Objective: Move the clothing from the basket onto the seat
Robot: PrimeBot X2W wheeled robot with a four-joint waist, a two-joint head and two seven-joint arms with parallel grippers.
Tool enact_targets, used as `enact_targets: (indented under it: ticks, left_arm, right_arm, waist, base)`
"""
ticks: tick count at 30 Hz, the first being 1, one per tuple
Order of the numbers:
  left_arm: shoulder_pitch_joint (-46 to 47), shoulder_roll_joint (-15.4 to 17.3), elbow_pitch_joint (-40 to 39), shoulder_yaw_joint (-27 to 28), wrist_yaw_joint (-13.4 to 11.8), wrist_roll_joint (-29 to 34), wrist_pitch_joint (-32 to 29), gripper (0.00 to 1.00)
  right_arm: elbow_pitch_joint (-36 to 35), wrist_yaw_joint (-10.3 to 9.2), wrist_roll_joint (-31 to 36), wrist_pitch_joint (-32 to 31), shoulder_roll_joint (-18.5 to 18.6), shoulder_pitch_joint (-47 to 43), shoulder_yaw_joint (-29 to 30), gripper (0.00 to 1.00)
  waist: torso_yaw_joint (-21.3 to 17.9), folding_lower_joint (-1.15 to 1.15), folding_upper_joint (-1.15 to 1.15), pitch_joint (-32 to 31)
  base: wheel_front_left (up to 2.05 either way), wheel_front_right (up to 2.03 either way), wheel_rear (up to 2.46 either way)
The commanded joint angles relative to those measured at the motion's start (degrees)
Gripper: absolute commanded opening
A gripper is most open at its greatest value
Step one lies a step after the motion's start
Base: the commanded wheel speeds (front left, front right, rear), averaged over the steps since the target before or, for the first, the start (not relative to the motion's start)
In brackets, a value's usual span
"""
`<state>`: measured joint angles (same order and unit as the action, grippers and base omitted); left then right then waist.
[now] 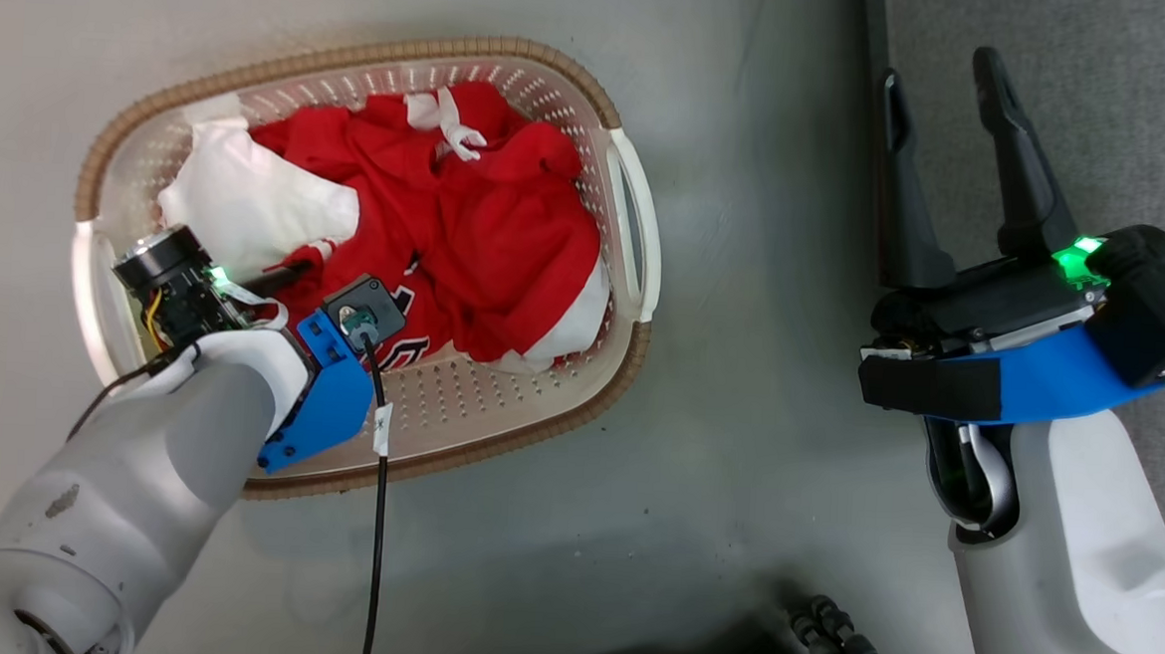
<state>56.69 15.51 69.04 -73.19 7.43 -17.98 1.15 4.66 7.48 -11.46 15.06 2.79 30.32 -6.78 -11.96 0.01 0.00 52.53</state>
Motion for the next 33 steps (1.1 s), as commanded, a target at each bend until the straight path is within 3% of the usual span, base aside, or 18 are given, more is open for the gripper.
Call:
enact_targets:
  ticks: [1,10,11,13,33]
  left_arm:
    - [1.29,0.45,0.25,-0.21,0.01,0.74,-0.69,1.00]
    - [2.90,0.45,0.02,-0.32,0.01,6.82,-3.74,1.00]
    - [2.75,0.31,0.03,-0.33,0.01,7.22,-3.90,0.71]
    - [2.74,0.01,-0.01,-0.33,0.01,7.51,-4.08,0.00]
    - [1.72,-1.95,-0.21,-0.33,0.01,4.85,0.36,0.00]
  right_arm:
    - [-0.65,0.03,0.44,0.18,0.17,0.85,0.31,1.00]
    - [-3.21,0.03,0.58,0.18,0.17,1.42,1.18,1.00]
    - [-3.24,0.03,0.64,0.18,0.17,1.30,1.21,1.00]
    - [-3.39,0.03,0.79,0.18,0.18,1.29,1.36,1.00]
    - [-1.52,0.03,0.77,0.18,0.17,1.46,1.43,1.00]
  waist:
    - [-0.35,-0.01,0.00,1.77]
    - [-0.39,-0.01,0.00,5.74]
    - [-0.37,-0.01,0.00,5.85]
    - [-0.25,-0.01,0.00,6.05]
    - [1.00,-0.01,0.00,1.83]
  base:
    - [0.00,0.00,0.00]
    - [0.00,0.00,0.00]
    - [0.00,0.00,0.00]
    - [0.00,0.00,0.00]
    - [0.00,0.00,0.00]
